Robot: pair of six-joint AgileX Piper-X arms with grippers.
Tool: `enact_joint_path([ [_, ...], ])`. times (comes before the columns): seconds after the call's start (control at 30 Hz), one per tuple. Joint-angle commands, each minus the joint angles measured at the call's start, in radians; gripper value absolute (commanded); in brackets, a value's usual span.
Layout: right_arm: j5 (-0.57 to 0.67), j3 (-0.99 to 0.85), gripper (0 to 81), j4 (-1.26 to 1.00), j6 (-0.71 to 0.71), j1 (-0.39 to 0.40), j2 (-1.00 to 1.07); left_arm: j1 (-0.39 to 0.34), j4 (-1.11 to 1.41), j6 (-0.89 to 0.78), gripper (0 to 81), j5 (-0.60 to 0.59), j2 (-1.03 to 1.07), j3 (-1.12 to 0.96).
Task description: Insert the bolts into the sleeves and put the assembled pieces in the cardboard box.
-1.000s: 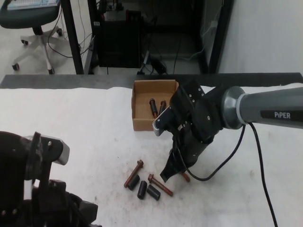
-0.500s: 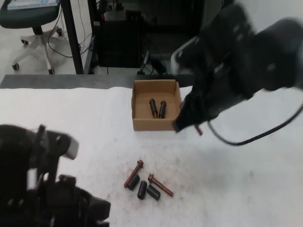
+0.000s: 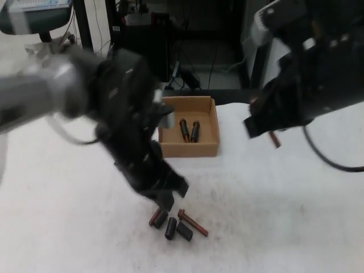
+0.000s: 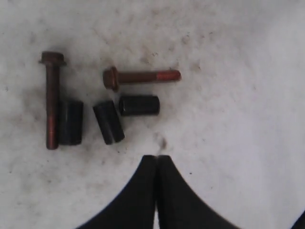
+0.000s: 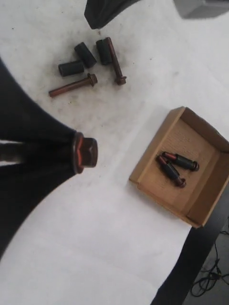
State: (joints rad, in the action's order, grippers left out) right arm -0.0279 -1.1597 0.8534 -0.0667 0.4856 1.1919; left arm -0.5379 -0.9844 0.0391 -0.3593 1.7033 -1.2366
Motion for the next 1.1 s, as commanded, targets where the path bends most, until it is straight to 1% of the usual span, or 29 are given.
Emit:
enact_joint_path([
  [0.0, 0.005, -0.004, 0.8, -0.001, 0.006, -0.043, -0.045, -0.004, -0.138, 0.033, 0.1, 0.040, 0.103, -0.114],
  [0.1, 0.056, -0.004, 0.8, 0.006, 0.006, -0.136, -0.087, -0.004, -0.192, 0.047, 2.1, 0.061, 0.167, -0.169],
  [0.17, 0.121, -0.004, 0.8, 0.013, 0.006, -0.195, -0.108, -0.004, -0.199, 0.047, 6.8, 0.068, 0.184, -0.170],
  [0.2, 0.142, -0.004, 0.8, 0.023, 0.006, -0.227, -0.115, -0.004, -0.203, 0.047, 10.5, 0.070, 0.188, -0.169],
  [0.3, 0.148, -0.004, 0.8, 0.042, 0.020, -0.273, -0.126, -0.004, -0.206, 0.047, 23.3, 0.118, 0.190, -0.170],
  [0.37, 0.163, -0.004, 0.8, 0.043, 0.022, -0.278, -0.125, -0.004, -0.206, 0.047, 31.9, 0.169, 0.190, -0.170],
  [0.43, 0.163, -0.004, 0.8, 0.041, 0.022, -0.276, -0.125, -0.004, -0.202, 0.047, 37.3, 0.201, 0.193, -0.170],
  [0.63, 0.195, -0.004, 0.8, 0.041, 0.022, -0.263, -0.125, -0.008, -0.142, 0.044, 38.2, 0.210, 0.216, -0.170],
  [0.8, 0.192, -0.004, 0.8, 0.041, 0.022, -0.263, -0.125, -0.039, -0.077, 0.046, 38.2, 0.221, 0.241, -0.170],
  [0.93, 0.192, -0.004, 0.8, 0.041, 0.022, -0.263, -0.125, -0.064, -0.078, 0.046, 38.2, 0.258, 0.277, -0.170],
  [1.07, 0.192, -0.004, 0.8, 0.041, 0.022, -0.263, -0.125, -0.072, -0.096, 0.043, 38.2, 0.261, 0.299, -0.170],
])
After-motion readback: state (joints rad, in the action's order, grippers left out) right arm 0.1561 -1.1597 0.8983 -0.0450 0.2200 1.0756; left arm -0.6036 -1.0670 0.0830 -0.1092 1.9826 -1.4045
